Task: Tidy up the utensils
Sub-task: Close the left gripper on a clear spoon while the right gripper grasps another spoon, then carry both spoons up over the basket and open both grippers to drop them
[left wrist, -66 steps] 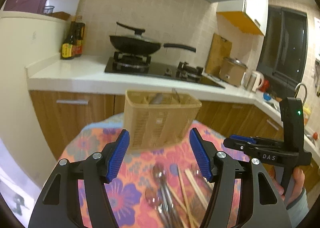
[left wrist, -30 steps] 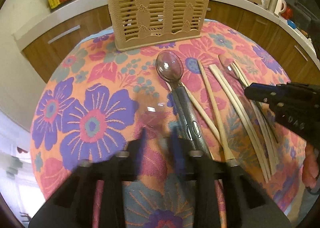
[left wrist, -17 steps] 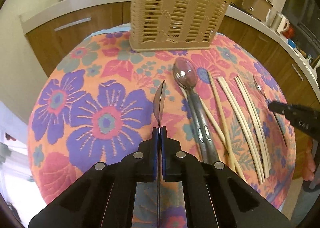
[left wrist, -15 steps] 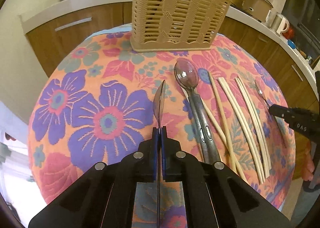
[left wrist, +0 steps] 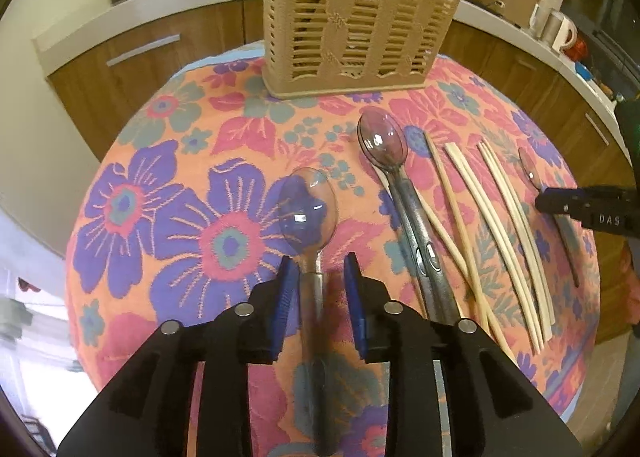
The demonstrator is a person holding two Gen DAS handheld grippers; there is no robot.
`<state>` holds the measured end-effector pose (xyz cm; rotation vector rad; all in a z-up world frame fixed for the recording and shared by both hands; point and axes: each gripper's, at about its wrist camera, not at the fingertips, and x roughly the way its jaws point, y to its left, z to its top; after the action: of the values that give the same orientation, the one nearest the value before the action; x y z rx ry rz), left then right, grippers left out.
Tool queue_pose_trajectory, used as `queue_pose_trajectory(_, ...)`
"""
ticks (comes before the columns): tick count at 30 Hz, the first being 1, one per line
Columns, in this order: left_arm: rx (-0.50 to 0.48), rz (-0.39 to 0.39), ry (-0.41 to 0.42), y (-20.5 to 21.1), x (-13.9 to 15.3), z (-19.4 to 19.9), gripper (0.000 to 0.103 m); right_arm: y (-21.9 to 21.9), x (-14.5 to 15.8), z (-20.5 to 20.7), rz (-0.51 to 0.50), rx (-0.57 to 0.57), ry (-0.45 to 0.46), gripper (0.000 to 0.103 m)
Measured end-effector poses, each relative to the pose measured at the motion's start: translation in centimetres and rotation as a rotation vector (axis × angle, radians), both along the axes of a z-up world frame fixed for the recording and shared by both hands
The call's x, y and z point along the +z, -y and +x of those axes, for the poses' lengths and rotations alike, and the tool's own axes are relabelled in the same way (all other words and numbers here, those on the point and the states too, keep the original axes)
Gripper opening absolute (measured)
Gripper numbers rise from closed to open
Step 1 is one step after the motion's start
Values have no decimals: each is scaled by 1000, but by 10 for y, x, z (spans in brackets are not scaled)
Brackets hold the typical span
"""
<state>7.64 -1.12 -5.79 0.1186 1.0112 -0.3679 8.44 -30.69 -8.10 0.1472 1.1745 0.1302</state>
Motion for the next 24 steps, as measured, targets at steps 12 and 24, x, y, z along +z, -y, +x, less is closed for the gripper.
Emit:
queue_pose_trajectory(12, -9, 47, 104, 18, 22, 5, 10, -11, 27, 4, -36, 38, 97, 10)
queue_pose_trajectory(24, 34, -222, 442, 12, 163, 50, 10, -30, 164, 59, 31, 82, 514, 10)
